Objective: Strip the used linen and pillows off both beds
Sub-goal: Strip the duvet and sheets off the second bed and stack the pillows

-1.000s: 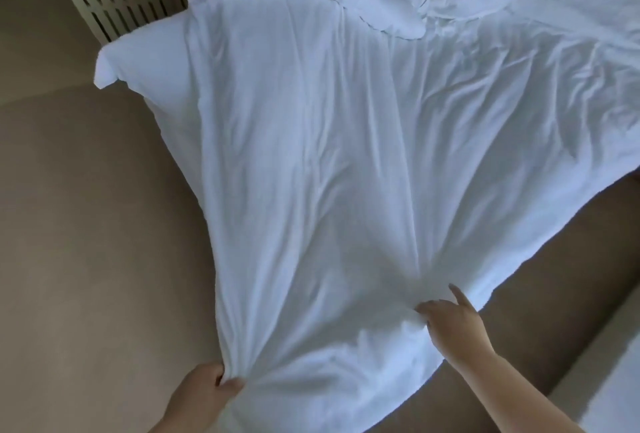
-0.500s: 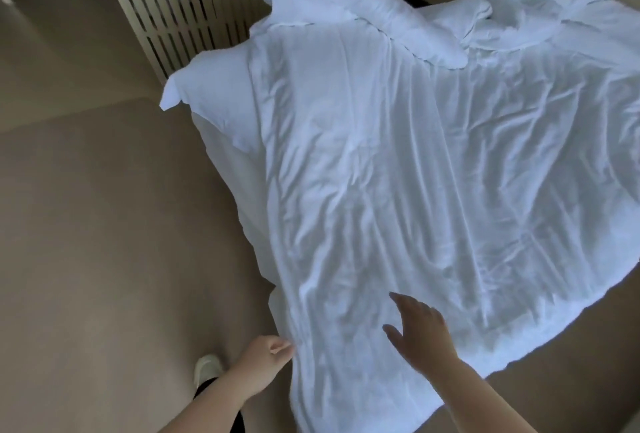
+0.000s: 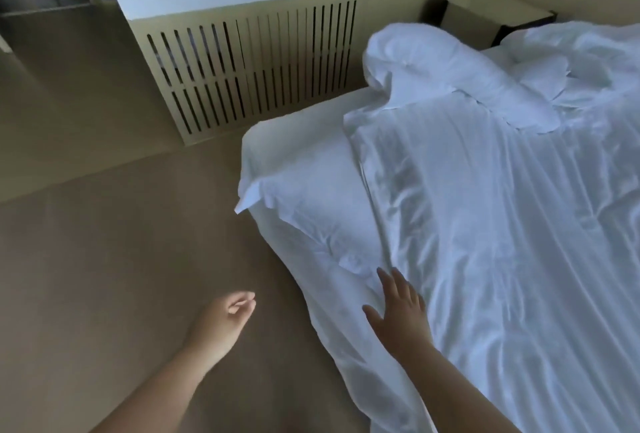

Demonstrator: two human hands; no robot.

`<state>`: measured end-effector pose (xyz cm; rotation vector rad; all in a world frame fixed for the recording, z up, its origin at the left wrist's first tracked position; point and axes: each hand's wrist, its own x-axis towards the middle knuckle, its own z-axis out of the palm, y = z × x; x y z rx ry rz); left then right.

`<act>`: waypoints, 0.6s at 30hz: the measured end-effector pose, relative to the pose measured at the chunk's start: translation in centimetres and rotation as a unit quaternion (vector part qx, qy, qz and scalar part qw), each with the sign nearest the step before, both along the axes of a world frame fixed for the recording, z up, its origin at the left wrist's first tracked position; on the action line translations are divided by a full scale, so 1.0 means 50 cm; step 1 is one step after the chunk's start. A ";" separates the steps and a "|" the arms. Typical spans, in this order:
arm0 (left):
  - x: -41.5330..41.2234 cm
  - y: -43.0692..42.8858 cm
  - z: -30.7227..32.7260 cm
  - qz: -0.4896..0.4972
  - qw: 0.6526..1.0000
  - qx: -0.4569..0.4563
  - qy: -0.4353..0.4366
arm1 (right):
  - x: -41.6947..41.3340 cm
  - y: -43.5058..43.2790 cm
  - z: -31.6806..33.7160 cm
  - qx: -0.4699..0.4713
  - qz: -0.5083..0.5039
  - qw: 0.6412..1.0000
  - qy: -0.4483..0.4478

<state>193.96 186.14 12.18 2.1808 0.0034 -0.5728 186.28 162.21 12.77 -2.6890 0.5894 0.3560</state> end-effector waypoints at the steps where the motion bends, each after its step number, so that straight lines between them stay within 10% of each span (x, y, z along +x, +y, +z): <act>1: 0.059 -0.015 0.015 -0.005 1.000 -0.003 -0.022 | 0.036 -0.006 0.006 -0.007 -0.009 1.000 -0.006; 8: 0.399 -0.165 0.072 -0.071 0.991 -0.001 -0.116 | 0.314 -0.093 0.028 -0.032 -0.103 0.993 -0.049; 18: 0.644 -0.344 0.002 -0.223 0.966 0.092 0.095 | 0.646 -0.208 0.032 -0.072 -0.188 0.975 -0.092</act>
